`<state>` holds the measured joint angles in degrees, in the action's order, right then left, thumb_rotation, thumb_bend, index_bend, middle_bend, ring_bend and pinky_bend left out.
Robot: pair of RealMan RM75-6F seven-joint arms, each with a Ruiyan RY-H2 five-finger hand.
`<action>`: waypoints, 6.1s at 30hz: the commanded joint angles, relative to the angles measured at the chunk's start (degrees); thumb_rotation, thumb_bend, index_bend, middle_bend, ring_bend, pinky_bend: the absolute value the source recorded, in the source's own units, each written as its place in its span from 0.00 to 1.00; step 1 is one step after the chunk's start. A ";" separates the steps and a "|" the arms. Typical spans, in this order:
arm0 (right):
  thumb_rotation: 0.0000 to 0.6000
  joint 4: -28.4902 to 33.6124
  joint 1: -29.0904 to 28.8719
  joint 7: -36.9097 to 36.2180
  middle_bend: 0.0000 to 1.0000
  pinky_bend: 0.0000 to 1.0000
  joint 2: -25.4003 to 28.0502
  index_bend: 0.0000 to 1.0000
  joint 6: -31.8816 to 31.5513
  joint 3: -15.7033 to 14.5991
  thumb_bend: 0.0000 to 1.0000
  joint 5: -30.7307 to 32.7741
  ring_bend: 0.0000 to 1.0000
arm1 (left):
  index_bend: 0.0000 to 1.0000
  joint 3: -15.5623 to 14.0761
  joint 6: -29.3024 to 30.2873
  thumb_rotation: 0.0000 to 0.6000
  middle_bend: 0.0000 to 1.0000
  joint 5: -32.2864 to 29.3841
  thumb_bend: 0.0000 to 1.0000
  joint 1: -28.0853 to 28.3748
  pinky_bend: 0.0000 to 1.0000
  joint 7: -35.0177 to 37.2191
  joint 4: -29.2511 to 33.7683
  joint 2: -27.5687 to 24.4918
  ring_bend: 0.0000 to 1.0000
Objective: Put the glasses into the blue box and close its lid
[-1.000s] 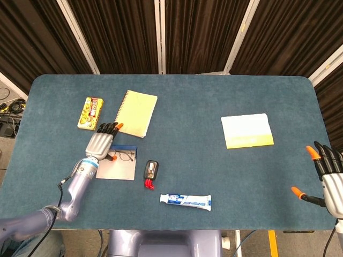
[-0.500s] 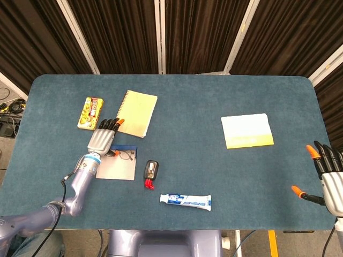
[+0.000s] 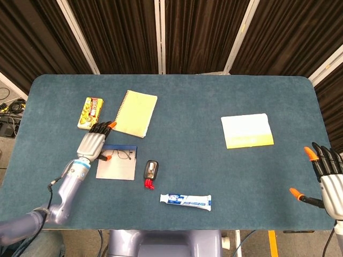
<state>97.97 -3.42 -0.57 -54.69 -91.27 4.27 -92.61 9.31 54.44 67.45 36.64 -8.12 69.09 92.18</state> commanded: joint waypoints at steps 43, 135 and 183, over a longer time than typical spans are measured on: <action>1.00 -0.06 0.36 -2.79 0.00 0.00 0.97 0.00 -0.93 -0.25 0.00 -0.97 0.00 | 0.43 -9.15 8.82 1.00 0.00 15.00 0.22 -7.98 0.00 0.28 1.65 3.46 0.00; 1.00 -0.44 -0.02 -3.19 0.00 0.00 0.55 0.00 -0.54 -0.25 0.00 -1.04 0.00 | 0.60 -4.82 6.72 1.00 0.00 11.05 0.50 -6.91 0.00 1.34 -1.48 4.51 0.00; 1.00 0.27 0.76 -3.95 0.00 0.00 1.34 0.00 -2.08 -0.39 0.00 -1.79 0.00 | 0.09 -7.92 5.22 1.00 0.00 3.31 0.48 -9.17 0.00 -13.86 22.28 -8.81 0.00</action>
<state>98.24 -2.66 -4.51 -53.35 -93.35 3.89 -94.40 1.16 59.51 70.66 27.47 -22.59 91.59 83.19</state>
